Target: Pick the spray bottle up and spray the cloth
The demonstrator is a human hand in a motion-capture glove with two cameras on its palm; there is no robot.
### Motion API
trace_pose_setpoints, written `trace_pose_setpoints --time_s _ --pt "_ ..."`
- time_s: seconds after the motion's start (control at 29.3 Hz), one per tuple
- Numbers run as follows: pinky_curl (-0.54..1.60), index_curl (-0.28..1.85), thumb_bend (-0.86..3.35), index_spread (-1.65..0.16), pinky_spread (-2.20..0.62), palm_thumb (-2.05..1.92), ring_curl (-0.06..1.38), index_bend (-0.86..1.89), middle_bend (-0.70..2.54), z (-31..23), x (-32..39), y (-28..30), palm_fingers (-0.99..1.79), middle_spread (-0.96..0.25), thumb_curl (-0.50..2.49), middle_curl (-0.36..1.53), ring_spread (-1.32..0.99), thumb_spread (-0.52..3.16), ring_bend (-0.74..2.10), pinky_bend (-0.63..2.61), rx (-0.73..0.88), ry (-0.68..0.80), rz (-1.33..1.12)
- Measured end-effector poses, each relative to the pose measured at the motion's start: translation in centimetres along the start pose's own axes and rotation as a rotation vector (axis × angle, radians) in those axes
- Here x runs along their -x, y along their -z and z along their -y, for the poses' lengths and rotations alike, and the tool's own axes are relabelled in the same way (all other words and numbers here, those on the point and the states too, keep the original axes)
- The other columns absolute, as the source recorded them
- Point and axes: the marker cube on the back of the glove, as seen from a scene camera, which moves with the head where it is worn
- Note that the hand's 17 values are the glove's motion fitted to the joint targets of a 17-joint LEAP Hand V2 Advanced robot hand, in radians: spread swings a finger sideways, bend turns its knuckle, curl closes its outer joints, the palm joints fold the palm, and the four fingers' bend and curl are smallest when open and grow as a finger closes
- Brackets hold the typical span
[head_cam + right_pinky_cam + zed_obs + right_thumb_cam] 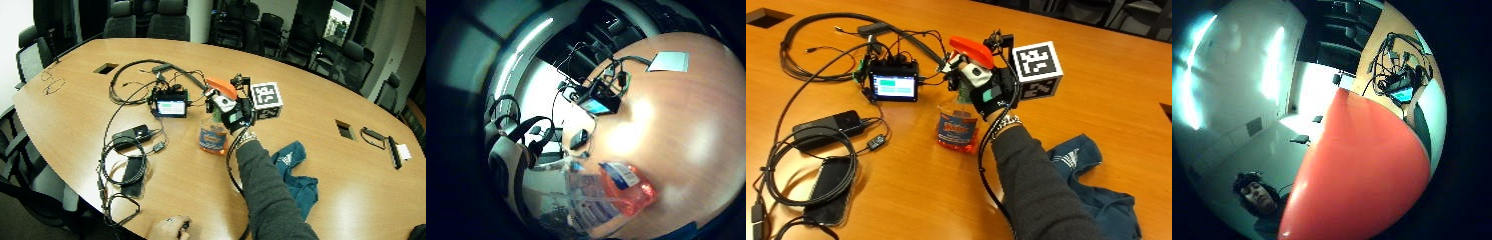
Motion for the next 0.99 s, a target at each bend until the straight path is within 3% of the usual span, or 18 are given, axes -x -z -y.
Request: trace_pose_setpoints --time_s 0.48,0.72,0.99 --pt "0.38 0.6 -0.03 -0.32 -0.3 0.88 0.46 0.33 0.58 -1.7 -4.5 -2.3 1.33 -0.25 0.81 0.52 -0.23 0.25 0.67 0.39 0.176 -0.167 -0.019" --pt "0.33 0.58 -0.02 -0.33 0.0 0.94 0.45 0.24 0.58 -2.9 -6.1 -2.7 0.95 -0.25 0.82 0.52 -0.2 0.35 0.64 0.15 0.28 -0.266 -0.072" --pt "0.35 0.47 -0.05 -0.34 0.16 0.85 0.42 0.07 0.38 -3.9 -6.1 -0.6 0.63 -0.19 0.74 0.45 -0.15 0.67 0.51 0.28 0.34 -0.305 -0.293"
